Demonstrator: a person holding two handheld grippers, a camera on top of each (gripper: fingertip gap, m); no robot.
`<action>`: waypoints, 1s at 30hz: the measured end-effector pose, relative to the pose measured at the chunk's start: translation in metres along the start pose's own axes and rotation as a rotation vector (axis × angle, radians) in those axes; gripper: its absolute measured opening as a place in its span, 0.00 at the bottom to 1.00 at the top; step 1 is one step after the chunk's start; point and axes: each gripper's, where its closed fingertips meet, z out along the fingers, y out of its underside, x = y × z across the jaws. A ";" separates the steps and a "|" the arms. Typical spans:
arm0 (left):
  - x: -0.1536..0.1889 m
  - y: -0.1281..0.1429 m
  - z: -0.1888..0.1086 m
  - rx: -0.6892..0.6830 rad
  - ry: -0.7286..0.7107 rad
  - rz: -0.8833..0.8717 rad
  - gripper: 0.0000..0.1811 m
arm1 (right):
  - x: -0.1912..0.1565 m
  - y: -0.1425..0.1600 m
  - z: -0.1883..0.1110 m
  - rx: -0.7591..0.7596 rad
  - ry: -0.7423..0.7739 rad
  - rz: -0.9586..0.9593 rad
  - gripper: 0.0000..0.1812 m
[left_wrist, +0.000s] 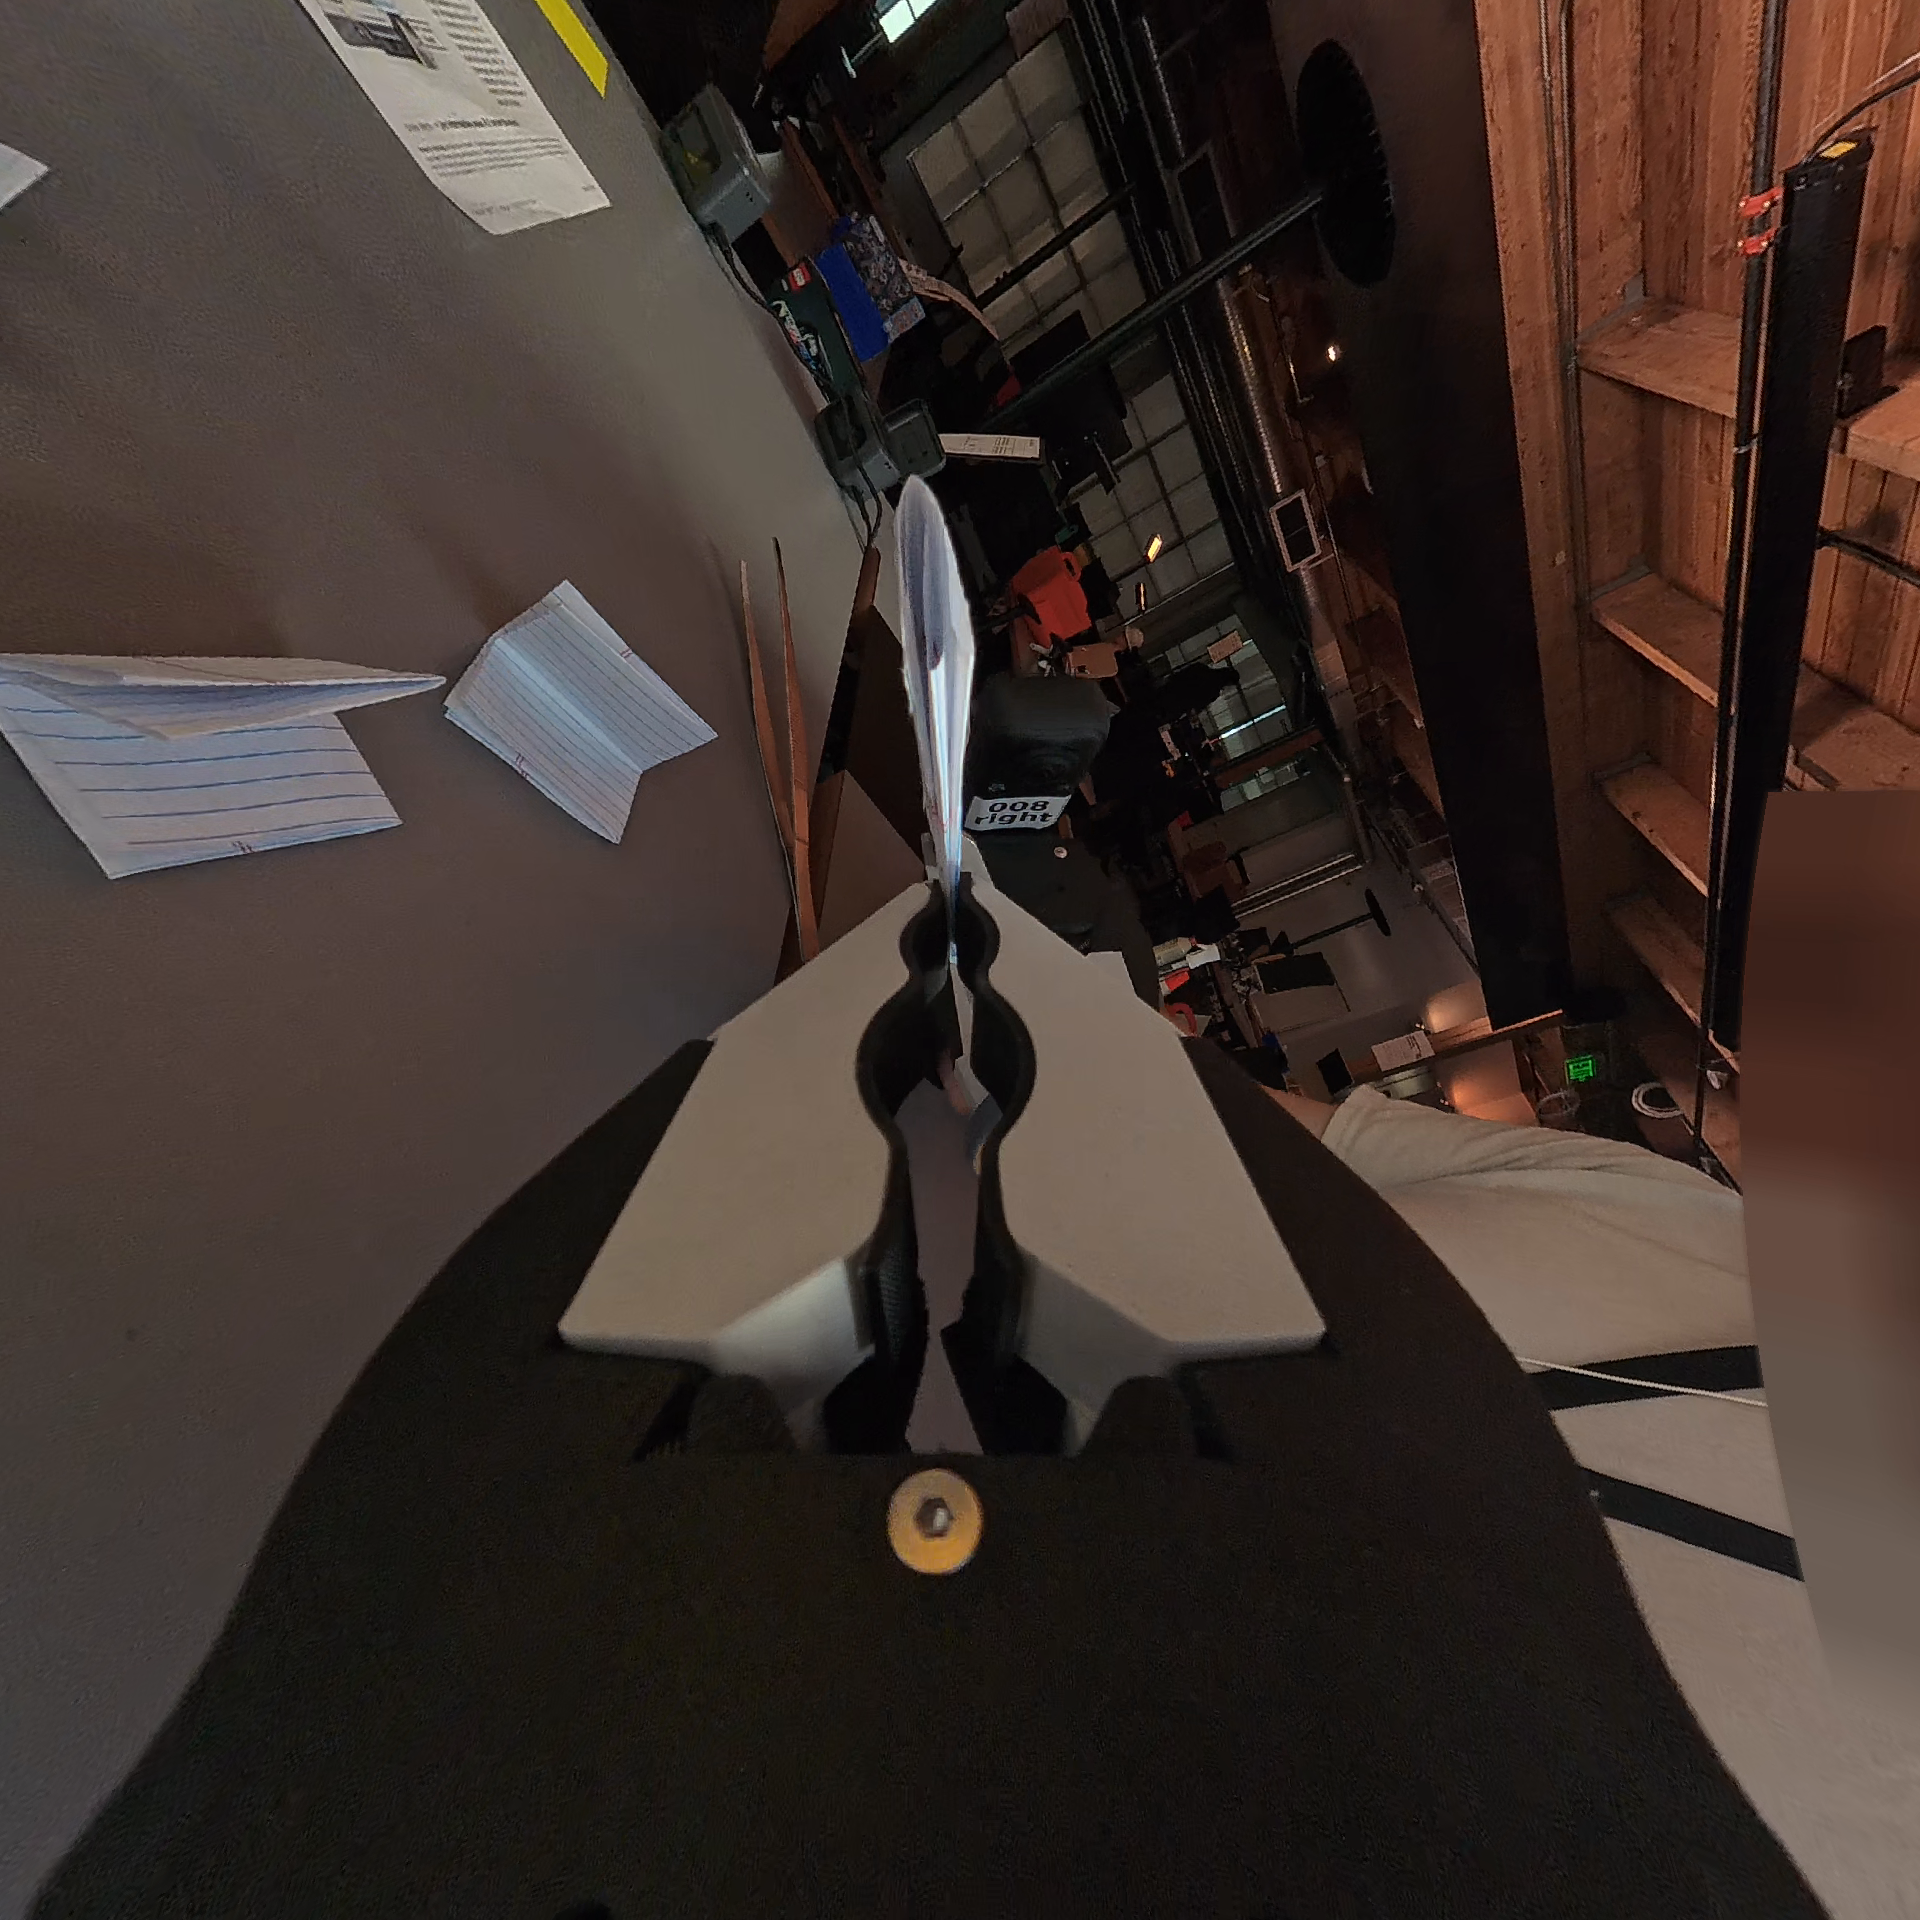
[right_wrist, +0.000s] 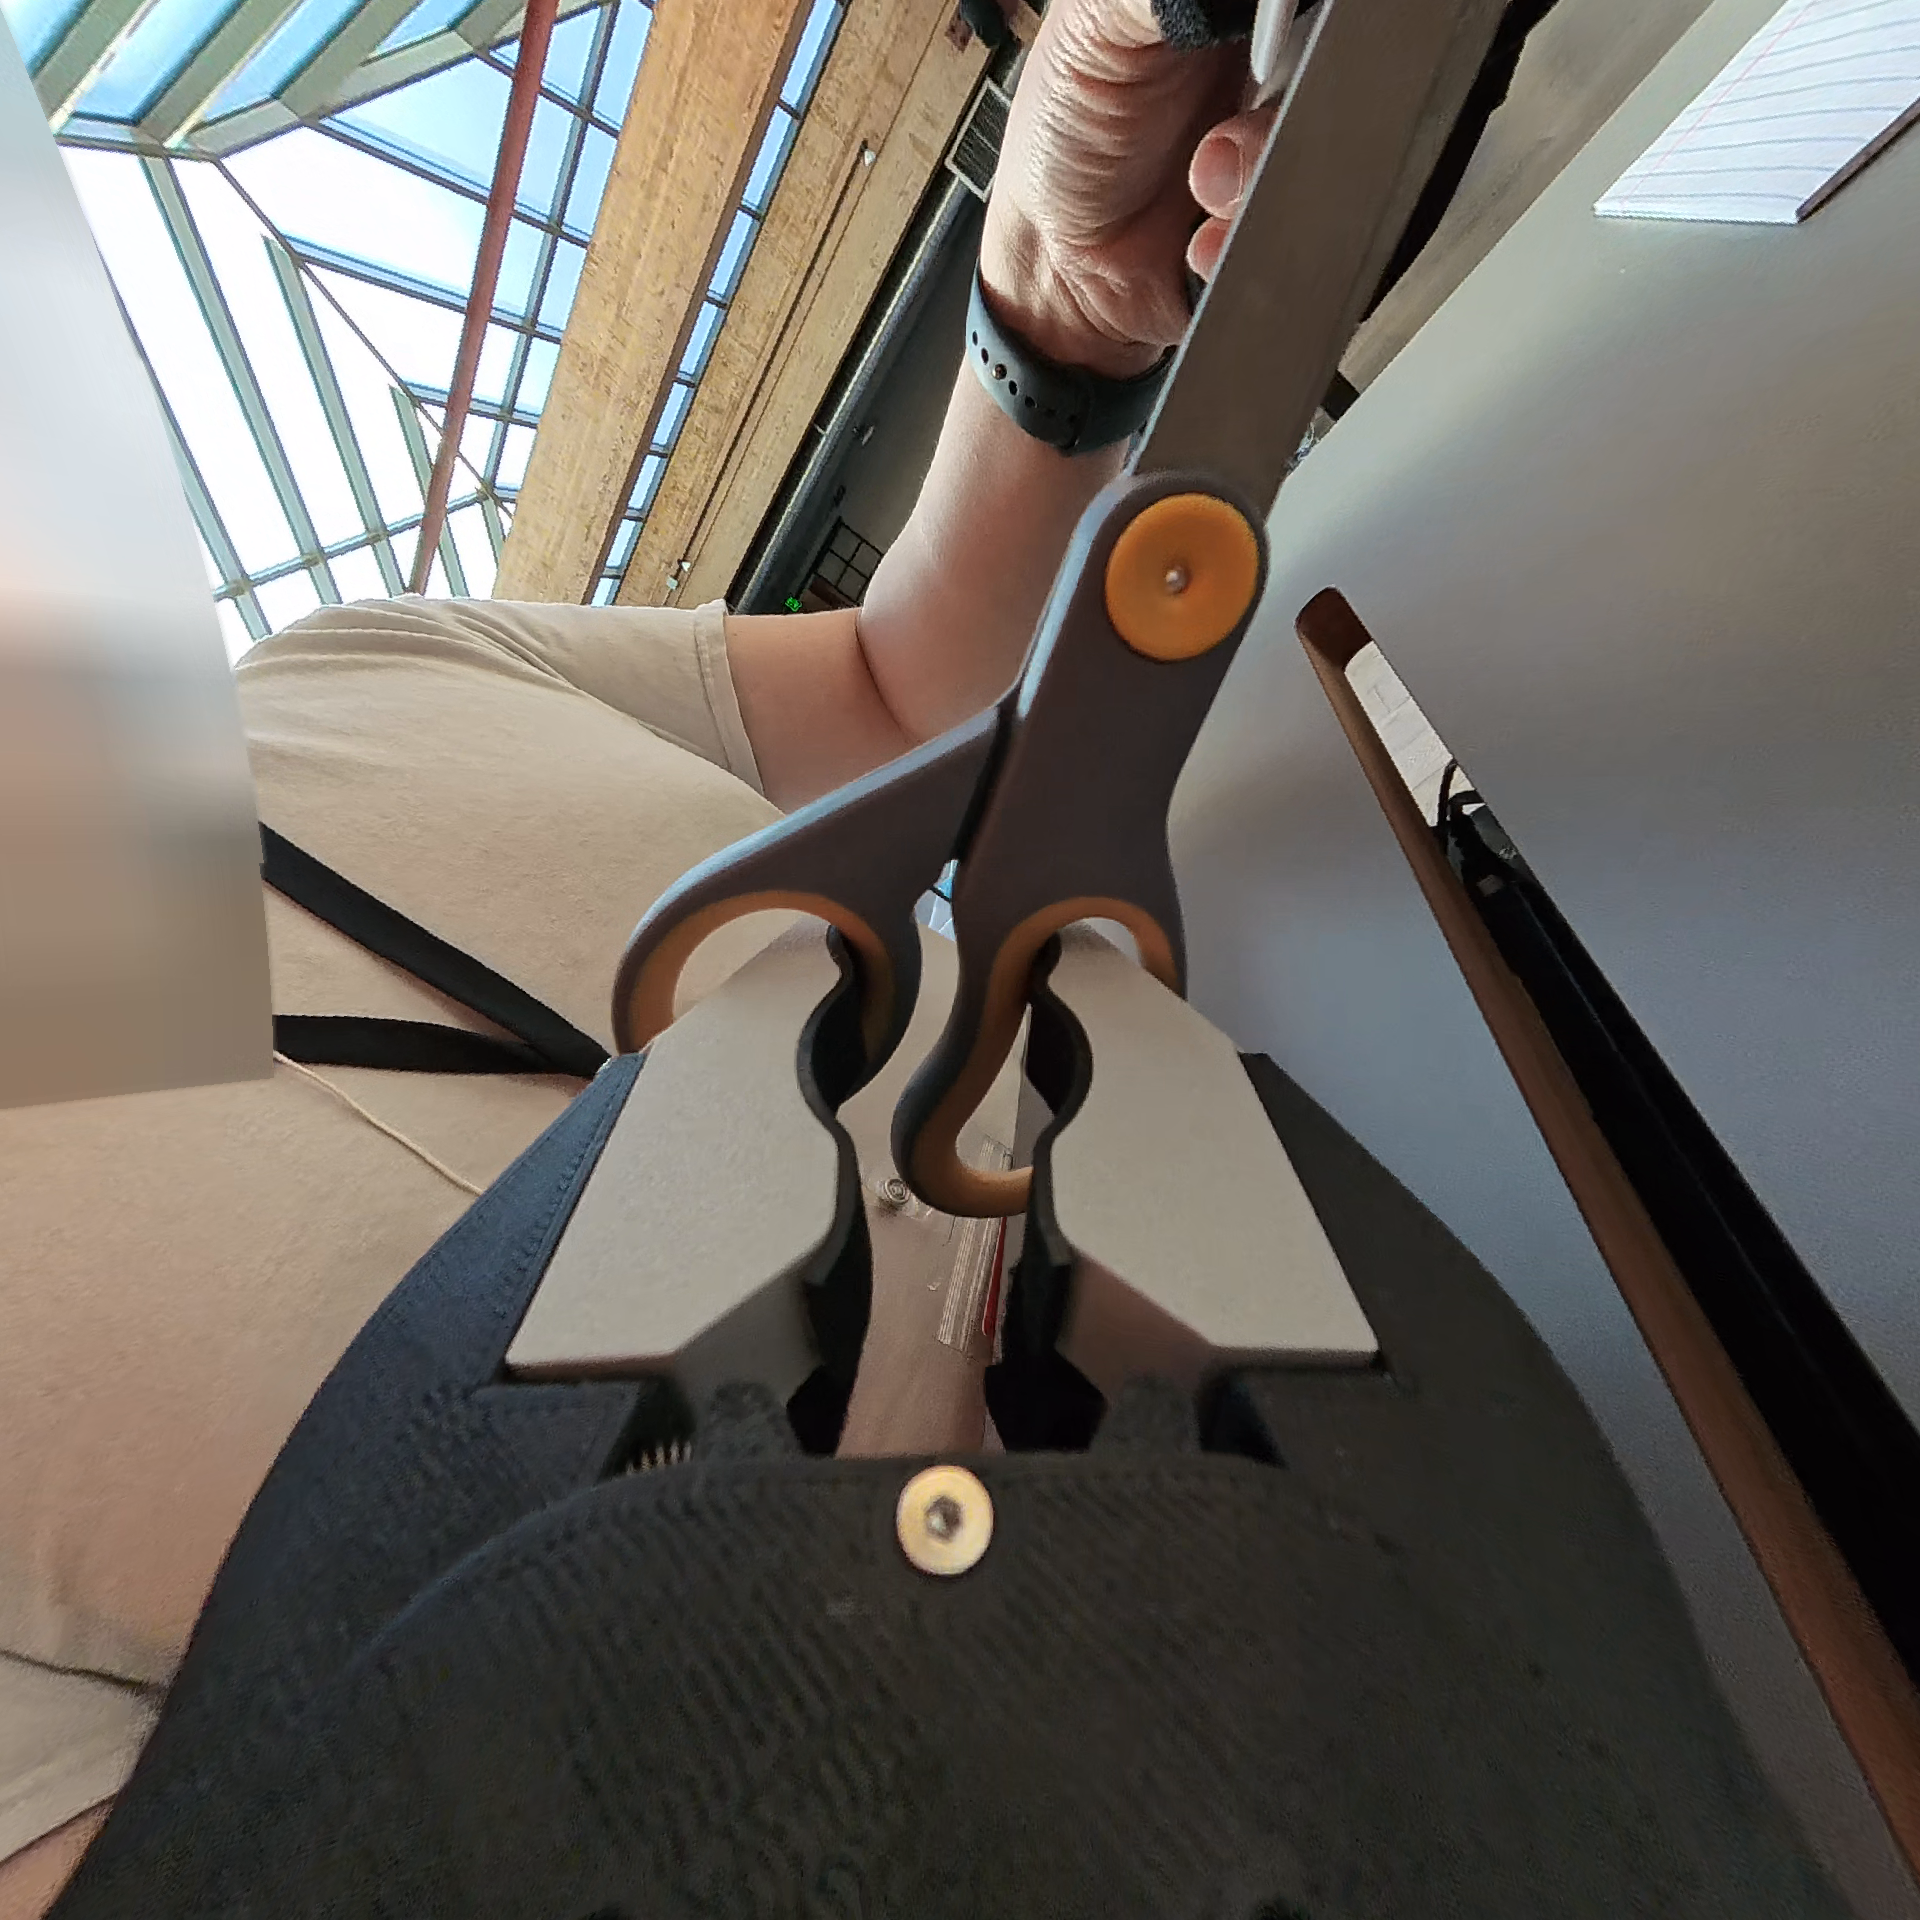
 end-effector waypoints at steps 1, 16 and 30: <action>0.001 0.000 0.000 -0.001 0.010 -0.008 0.00 | 0.000 0.001 0.001 -0.004 0.002 -0.006 0.14; -0.001 0.007 0.000 -0.018 0.027 -0.035 0.00 | -0.003 0.009 0.003 -0.039 0.011 -0.018 0.21; -0.003 0.010 0.005 -0.044 0.036 -0.057 0.00 | -0.003 0.001 0.002 0.014 0.005 -0.014 0.25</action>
